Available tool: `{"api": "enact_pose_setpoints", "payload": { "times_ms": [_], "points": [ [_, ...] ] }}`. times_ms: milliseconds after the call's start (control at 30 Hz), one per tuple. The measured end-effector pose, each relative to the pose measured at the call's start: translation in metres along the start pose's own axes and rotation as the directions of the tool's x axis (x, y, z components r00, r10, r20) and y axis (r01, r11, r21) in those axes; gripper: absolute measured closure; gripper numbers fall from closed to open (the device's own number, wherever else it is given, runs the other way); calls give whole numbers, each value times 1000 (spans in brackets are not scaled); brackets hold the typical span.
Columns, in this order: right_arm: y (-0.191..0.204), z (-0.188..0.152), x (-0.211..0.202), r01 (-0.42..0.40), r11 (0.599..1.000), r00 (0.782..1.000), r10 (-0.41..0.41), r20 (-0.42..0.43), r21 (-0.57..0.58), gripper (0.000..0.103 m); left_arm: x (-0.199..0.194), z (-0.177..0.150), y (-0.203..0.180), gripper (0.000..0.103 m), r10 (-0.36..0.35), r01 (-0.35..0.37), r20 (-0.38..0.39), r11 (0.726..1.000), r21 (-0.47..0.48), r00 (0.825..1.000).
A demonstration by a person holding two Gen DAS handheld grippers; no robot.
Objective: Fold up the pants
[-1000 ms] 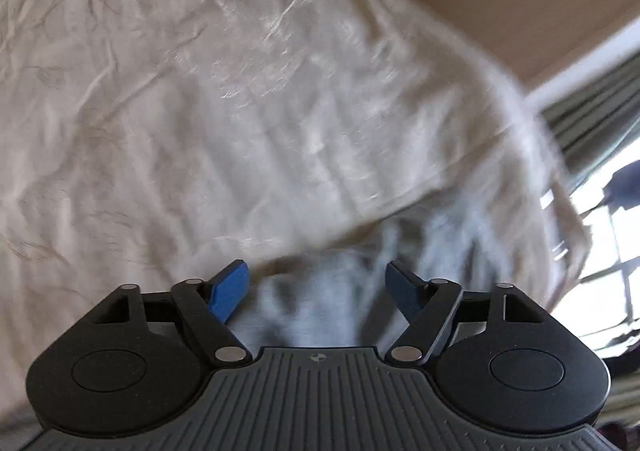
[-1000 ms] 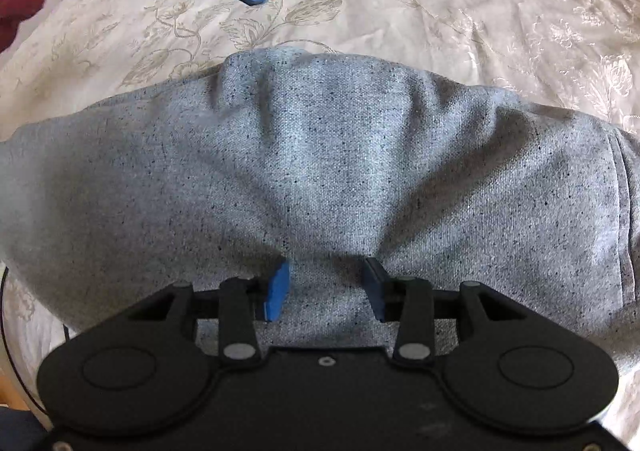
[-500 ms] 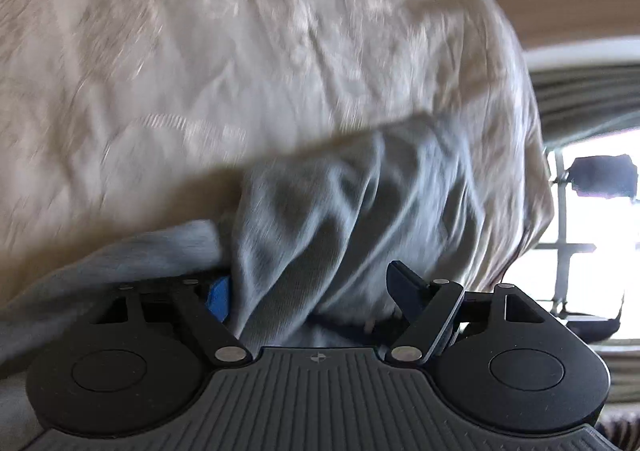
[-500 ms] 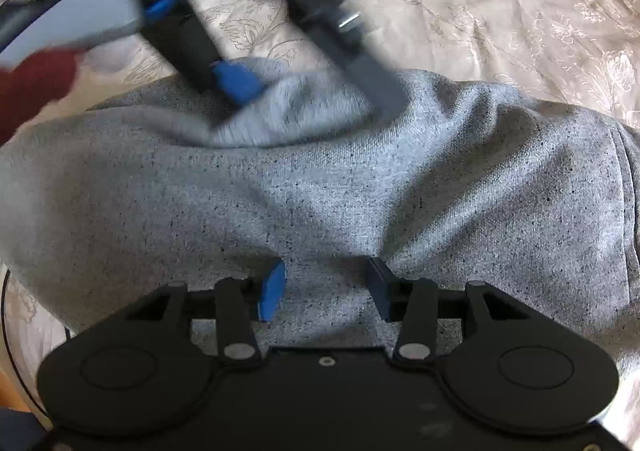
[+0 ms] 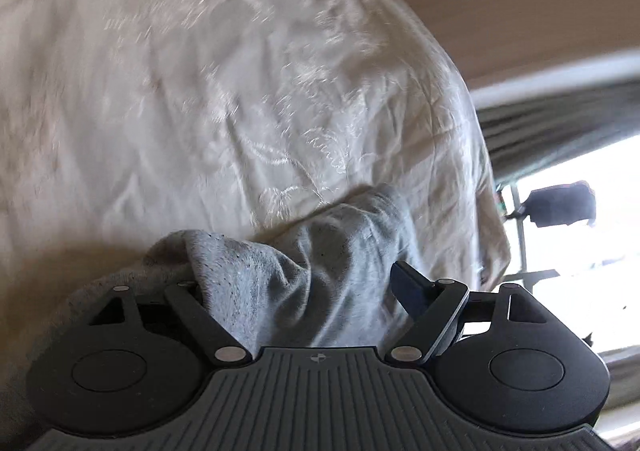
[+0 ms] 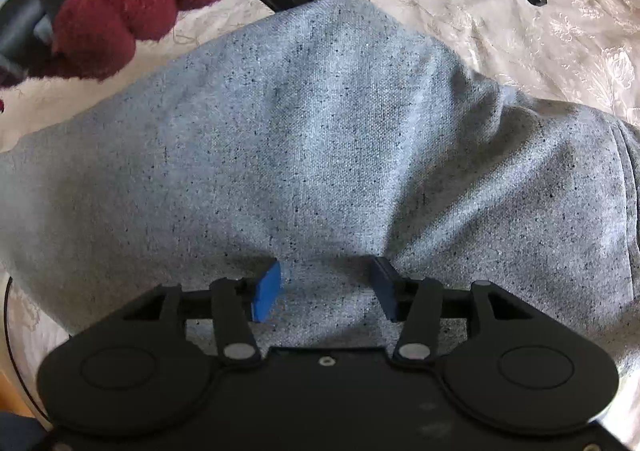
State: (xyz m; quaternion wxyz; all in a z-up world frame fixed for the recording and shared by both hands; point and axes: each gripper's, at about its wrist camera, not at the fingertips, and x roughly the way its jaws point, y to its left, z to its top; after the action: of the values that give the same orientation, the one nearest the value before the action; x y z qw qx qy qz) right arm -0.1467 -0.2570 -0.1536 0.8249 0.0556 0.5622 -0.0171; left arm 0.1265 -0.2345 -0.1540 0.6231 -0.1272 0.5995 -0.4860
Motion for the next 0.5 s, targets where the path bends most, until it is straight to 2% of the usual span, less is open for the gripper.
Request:
{"api": "enact_pose_setpoints", "payload": {
  "times_ms": [67, 100, 167, 300, 400, 500],
  "points": [
    [0, -1, 1, 1, 1000, 1000, 0, -7, 12, 49, -7, -2, -13, 24, 91, -98, 63, 989, 114, 994],
    [0, -1, 0, -1, 1000, 1000, 1, -8, 8, 51, -9, -1, -16, 24, 116, -127, 82, 982, 139, 990],
    [-2, 2, -8, 4, 1000, 1000, -4, -15, 4, 56, -13, 3, -14, 24, 136, -151, 111, 978, 144, 984],
    [-29, 14, -38, 78, 996, 996, -79, 35, 40, 54, -28, 16, 1, 24, 159, -175, 150, 979, 106, 976],
    [-58, 32, -65, 176, 983, 975, -182, 126, 56, 53, -40, 22, 5, 24, 171, -187, 179, 979, 79, 969],
    [-99, 53, -68, 282, 956, 945, -291, 151, 78, 52, -48, 21, 1, 24, 185, -204, 188, 975, 88, 965]
  ]
}}
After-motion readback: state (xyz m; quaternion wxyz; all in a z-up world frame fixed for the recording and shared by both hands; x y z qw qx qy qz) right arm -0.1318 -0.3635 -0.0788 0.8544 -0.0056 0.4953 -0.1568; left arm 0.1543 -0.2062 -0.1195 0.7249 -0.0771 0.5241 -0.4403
